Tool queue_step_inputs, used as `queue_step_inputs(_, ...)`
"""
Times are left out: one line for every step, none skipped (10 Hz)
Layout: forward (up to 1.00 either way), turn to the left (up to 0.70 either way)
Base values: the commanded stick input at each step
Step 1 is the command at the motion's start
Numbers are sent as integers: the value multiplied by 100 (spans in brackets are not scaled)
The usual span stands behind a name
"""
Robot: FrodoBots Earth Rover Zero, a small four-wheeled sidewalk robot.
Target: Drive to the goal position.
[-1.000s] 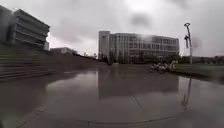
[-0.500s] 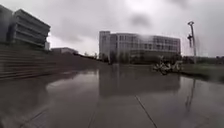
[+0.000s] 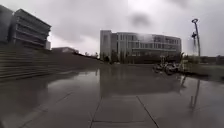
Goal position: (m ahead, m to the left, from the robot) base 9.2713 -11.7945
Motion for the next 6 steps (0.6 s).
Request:
queue_step_inputs(70, 0)
queue_step_inputs(70, 0)
queue_step_inputs(70, 0)
queue_step_inputs(70, 0)
queue_step_inputs(70, 0)
queue_step_inputs(70, 0)
